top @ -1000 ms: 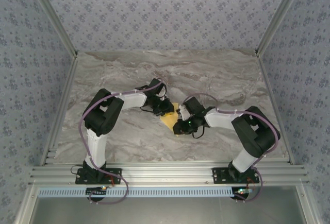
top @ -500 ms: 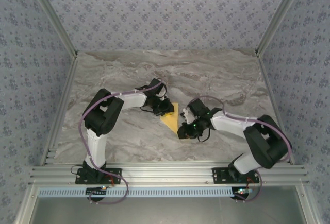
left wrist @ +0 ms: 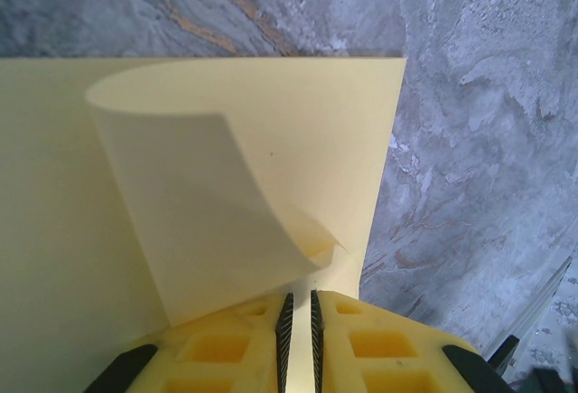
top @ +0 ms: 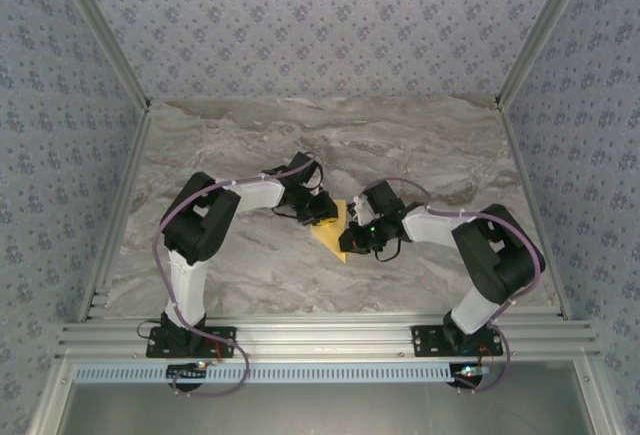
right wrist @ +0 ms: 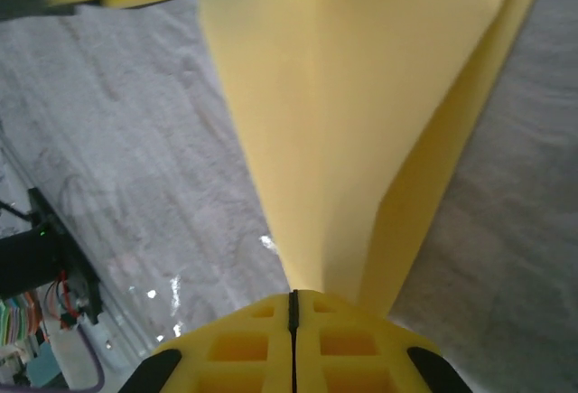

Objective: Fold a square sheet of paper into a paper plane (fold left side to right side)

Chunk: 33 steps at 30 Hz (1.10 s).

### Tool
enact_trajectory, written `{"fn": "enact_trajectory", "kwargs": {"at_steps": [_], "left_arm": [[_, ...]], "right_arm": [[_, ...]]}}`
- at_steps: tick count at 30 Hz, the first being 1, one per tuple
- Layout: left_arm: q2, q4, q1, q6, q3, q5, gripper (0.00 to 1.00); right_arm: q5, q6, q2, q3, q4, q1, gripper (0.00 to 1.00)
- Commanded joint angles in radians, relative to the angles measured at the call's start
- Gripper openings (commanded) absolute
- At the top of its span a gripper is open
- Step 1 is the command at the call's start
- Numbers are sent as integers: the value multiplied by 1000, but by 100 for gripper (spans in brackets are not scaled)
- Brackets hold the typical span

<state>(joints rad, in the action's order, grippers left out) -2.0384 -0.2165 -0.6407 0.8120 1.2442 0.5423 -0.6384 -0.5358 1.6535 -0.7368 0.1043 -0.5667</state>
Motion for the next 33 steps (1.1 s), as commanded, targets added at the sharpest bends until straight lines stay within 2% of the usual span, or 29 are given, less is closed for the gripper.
{"fn": "enact_trajectory", "kwargs": {"at_steps": [1, 9, 12, 17, 23, 33], "left_arm": [[-26, -76, 9, -15, -22, -68, 17], [66, -22, 13, -38, -23, -51, 25], [131, 26, 10, -41, -53, -45, 25], [209, 110, -9, -33, -144, 11, 16], [211, 240, -48, 23, -227, 84, 8], [168, 337, -73, 80, -293, 84, 5]], "right_arm": [[70, -14, 40, -24, -10, 5, 7], [153, 30, 90, -9, 130, 3, 6], [188, 36, 102, 0, 170, 4, 2], [198, 30, 104, 13, 178, 8, 0], [212, 36, 102, 10, 189, 7, 0], [217, 43, 103, 6, 207, 8, 0]]}}
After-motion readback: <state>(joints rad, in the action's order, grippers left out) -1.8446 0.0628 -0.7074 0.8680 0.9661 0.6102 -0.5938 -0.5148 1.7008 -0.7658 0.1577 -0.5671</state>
